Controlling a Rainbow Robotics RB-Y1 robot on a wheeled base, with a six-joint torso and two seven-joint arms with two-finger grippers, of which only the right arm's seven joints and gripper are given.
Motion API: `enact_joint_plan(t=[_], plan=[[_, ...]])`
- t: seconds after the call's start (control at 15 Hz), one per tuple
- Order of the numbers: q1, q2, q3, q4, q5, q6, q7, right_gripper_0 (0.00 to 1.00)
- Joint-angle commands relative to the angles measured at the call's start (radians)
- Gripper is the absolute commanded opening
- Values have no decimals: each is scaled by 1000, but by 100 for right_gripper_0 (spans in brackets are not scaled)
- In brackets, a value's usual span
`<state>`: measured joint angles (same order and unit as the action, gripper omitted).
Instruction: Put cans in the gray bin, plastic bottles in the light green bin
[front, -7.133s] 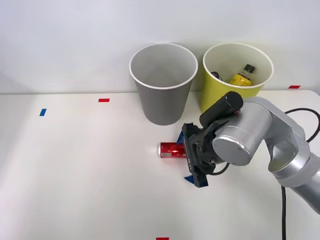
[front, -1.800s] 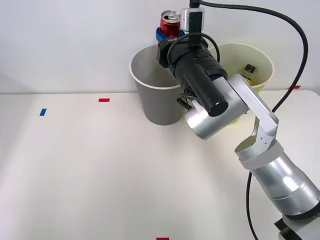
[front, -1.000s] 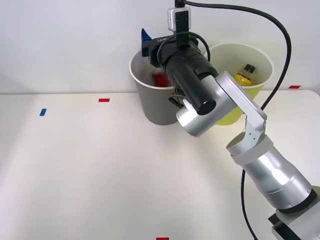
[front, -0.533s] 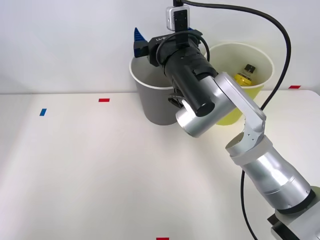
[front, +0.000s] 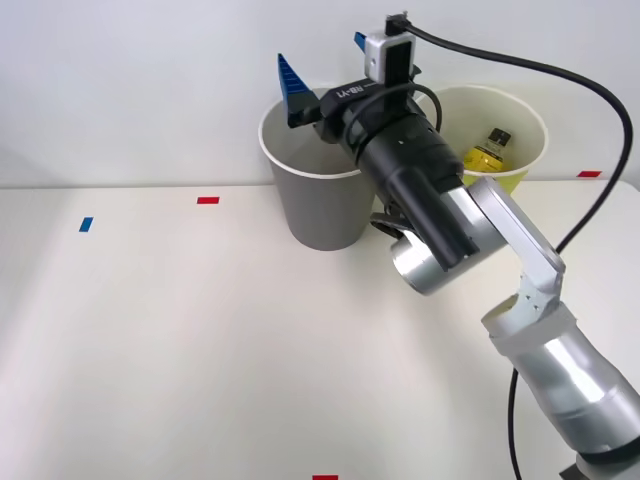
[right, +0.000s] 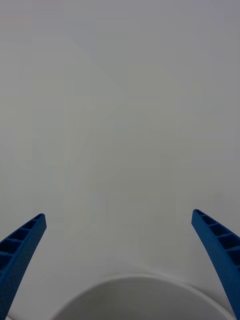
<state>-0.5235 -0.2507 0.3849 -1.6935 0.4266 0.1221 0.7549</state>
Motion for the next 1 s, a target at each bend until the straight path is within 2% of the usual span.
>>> enact_joint_plan(t=[0.07, 0.27, 0.47, 0.67, 1.0], plan=[[141, -18, -40, -163, -63, -27, -16, 100], [356, -32, -83, -382, -186, -27, -25, 100], [605, -50, -118, -558, -218, -27, -34, 100], [823, -62, -162, -644, -221, -32, -37, 100], [1053, -59, -248, -647, -221, -84, -37, 100]])
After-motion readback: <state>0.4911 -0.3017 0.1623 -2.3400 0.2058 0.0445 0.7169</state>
